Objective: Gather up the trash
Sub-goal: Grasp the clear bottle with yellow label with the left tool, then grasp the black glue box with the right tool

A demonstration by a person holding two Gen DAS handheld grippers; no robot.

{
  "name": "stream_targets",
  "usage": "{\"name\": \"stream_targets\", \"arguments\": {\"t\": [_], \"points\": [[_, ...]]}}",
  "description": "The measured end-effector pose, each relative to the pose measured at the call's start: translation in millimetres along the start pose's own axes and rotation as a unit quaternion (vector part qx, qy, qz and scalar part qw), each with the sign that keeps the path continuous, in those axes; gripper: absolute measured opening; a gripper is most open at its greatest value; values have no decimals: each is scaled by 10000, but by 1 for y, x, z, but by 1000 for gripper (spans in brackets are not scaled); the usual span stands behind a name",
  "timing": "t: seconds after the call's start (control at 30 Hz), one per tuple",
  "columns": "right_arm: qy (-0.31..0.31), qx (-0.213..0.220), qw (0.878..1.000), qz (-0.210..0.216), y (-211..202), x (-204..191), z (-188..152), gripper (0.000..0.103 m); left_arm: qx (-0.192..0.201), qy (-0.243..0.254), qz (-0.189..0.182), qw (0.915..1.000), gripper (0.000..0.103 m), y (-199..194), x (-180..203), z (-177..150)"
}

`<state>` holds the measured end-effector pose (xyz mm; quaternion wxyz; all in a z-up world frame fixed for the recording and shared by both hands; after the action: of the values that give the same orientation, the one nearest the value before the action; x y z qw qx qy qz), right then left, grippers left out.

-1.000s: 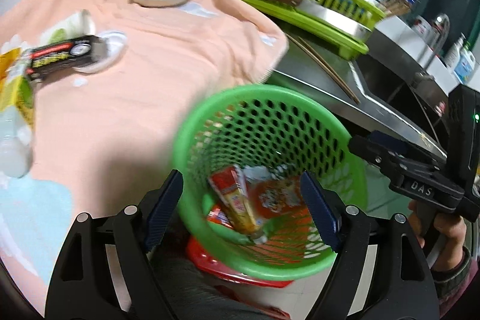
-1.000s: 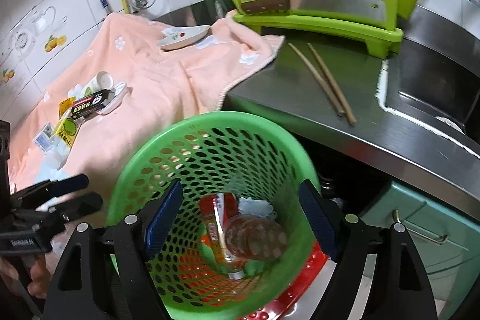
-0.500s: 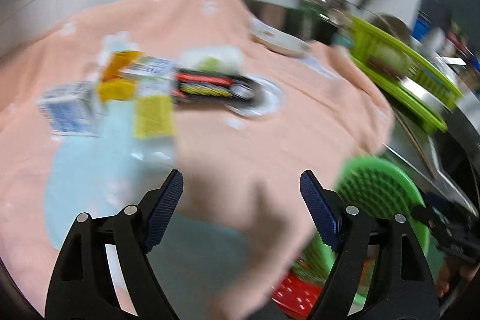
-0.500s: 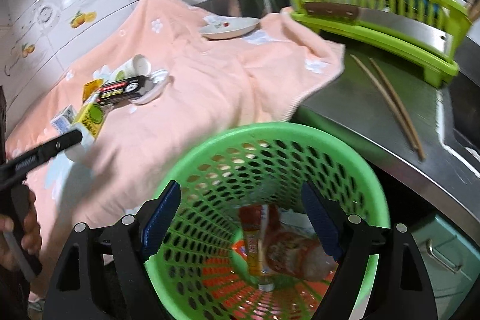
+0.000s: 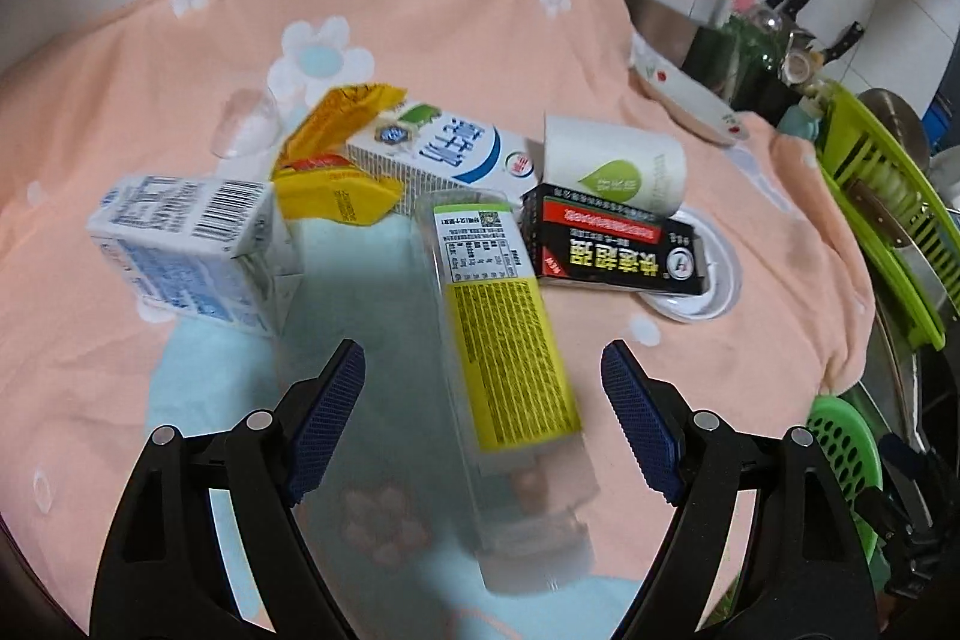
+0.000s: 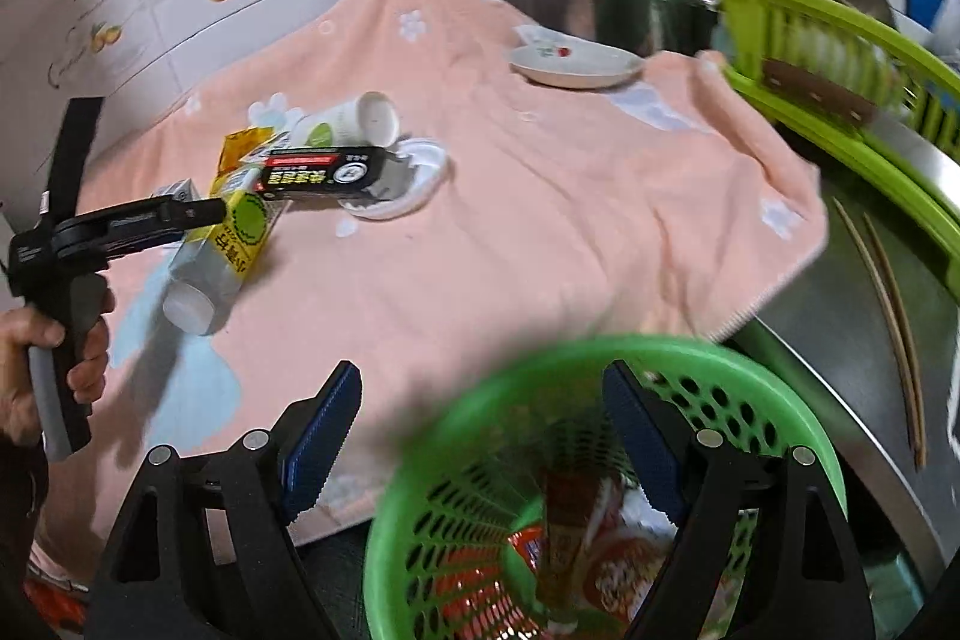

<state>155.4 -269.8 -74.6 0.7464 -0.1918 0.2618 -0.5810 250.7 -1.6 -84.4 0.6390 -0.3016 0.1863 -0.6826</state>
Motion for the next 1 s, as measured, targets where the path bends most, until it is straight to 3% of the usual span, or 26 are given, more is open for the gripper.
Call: {"name": "stream_targets", "arguments": {"t": [0.43, 0.5, 0.6, 1.0], "points": [[-634, -185, 9970, 399, 49, -33, 34, 79, -548, -79, -108, 9984, 80, 48, -4, 6], [-804, -186, 9957, 429, 55, -38, 38, 80, -581, -37, -107, 9982, 76, 51, -4, 6], [-1021, -209, 9933, 497, 65, -44, 44, 80, -625, -45, -327, 9975, 60, 53, -3, 7], [-1627, -356, 9808, 1011, 109, -68, 71, 79, -405, -63, -612, 9973, 46, 27, -11, 8]]}}
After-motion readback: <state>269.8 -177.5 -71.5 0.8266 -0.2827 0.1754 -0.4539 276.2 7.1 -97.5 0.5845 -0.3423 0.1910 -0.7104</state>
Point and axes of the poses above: each gripper's, at about its wrist camera, not at the fingertips, and y roughly the way its jaws point, x to its right, z to its top, the point moved 3 cm from there along y, roughly the way its jaws point, and after that the axes turned 10 degrees about x, right-handed, at the moved point
